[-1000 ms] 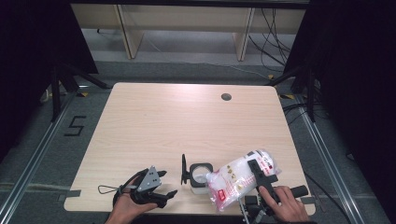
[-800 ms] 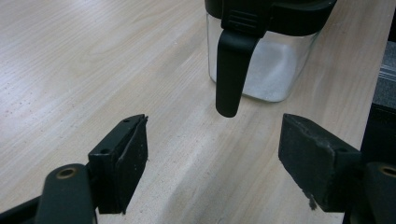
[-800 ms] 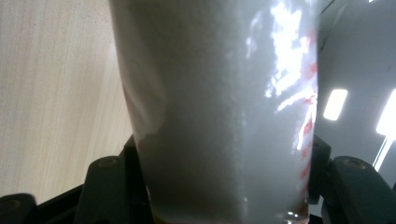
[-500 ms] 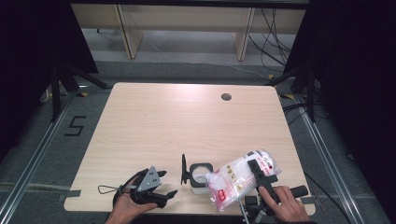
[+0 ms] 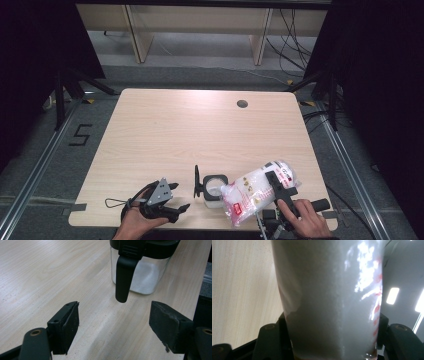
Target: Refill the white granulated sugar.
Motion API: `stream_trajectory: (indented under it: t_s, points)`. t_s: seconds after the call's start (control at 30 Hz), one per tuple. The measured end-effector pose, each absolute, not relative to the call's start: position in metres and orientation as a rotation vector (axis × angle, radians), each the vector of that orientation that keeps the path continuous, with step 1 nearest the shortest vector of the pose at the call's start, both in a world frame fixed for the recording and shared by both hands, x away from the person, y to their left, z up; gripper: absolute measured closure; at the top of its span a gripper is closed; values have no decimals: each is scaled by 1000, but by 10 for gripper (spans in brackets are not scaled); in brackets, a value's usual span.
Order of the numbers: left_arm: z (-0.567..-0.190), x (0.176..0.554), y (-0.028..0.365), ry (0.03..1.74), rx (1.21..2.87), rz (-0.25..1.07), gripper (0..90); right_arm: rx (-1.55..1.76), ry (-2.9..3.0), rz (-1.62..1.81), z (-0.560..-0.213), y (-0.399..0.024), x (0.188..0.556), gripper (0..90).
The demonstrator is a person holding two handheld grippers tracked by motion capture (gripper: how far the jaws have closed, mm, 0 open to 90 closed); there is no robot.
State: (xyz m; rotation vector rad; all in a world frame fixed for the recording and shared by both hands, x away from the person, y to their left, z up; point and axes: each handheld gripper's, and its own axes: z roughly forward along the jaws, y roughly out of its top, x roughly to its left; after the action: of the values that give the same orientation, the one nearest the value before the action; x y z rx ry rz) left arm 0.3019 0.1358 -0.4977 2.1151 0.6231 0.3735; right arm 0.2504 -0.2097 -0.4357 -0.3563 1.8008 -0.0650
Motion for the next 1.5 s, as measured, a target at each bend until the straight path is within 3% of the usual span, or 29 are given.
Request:
stream_trajectory:
  t_s: [1.5]
  points:
    - [-498,302,135,622,2106,372,237,-347,1824,-67,-433,-210,251,415]
